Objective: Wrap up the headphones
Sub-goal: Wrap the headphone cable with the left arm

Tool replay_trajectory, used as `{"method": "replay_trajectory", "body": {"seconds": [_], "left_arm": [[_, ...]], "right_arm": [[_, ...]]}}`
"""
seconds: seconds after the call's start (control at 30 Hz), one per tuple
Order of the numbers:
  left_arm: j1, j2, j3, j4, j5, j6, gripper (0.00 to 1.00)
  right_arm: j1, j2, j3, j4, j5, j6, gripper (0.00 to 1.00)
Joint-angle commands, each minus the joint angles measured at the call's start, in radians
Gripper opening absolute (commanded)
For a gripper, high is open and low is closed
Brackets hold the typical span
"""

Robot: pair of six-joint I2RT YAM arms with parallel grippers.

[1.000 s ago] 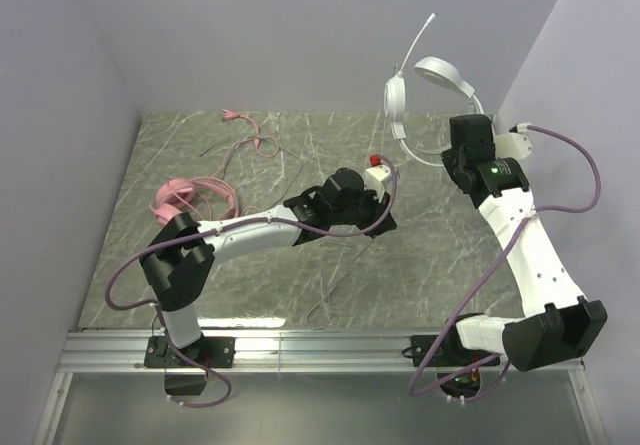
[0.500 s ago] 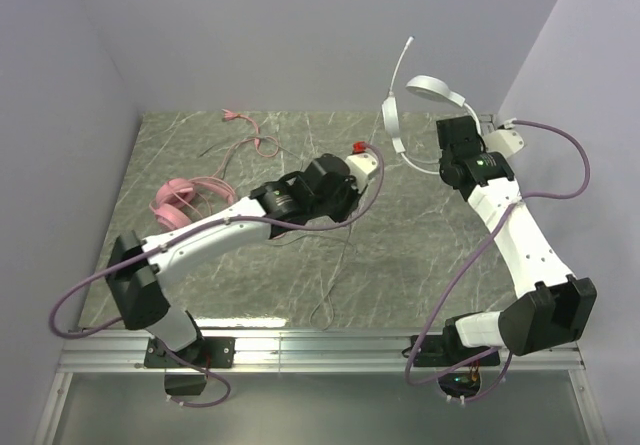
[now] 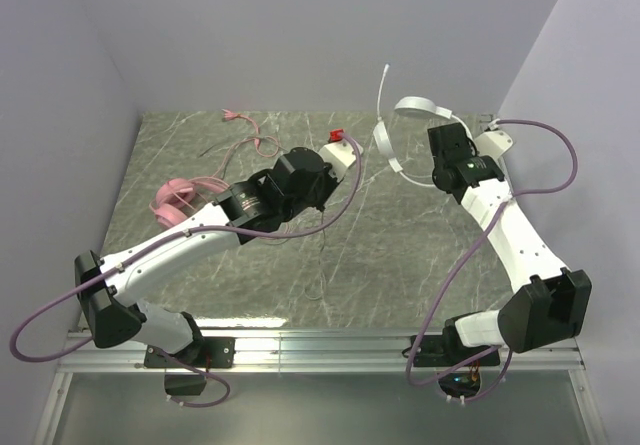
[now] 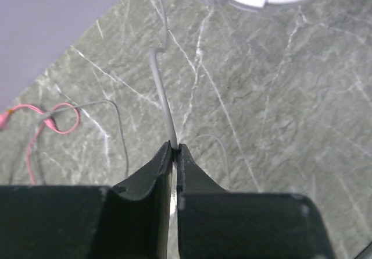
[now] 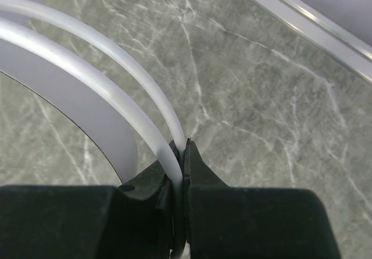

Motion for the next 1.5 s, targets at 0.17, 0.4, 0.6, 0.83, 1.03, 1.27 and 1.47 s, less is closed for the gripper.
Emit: {"method": "replay_trajectory", "body": {"seconds": [0.17,0.4,0.6,0.83,1.03,1.27,1.47], "left_arm": [[-0.009,-0.079,-0.014,0.094,-0.058,0.166,0.07],[-0.010,-0.140,-0.069,0.190,-0.072,0.293,0.10],[-0.010,-0.171,-0.086,0.229,0.011,0.437,0.10],[-0.010,-0.117,-0.020,0.193,-0.032,0.518,0.06],[-0.010,-0.091,0.010,0.135,0.046,0.526,0.06],[-0.013,-0.058,0.000,0.164,0.100,0.620,0.03],[0.013,-0.016,0.018,0.203,0.048,0.738,0.00]], "right_arm": [[0.012,-0.051,-0.031,0.116,0.021,-0.096,0.00],[0.014,-0.085,-0.096,0.184,-0.022,-0.185,0.00],[0.023,-0.088,-0.120,0.208,-0.057,-0.245,0.00],[0.041,-0.098,-0.153,0.222,-0.083,-0.274,0.00],[0.041,-0.132,-0.166,0.242,-0.127,-0.278,0.00],[0.067,-0.158,-0.175,0.280,-0.175,-0.373,0.00],[0.077,-0.235,-0.245,0.369,-0.242,-0.465,0.00]]}}
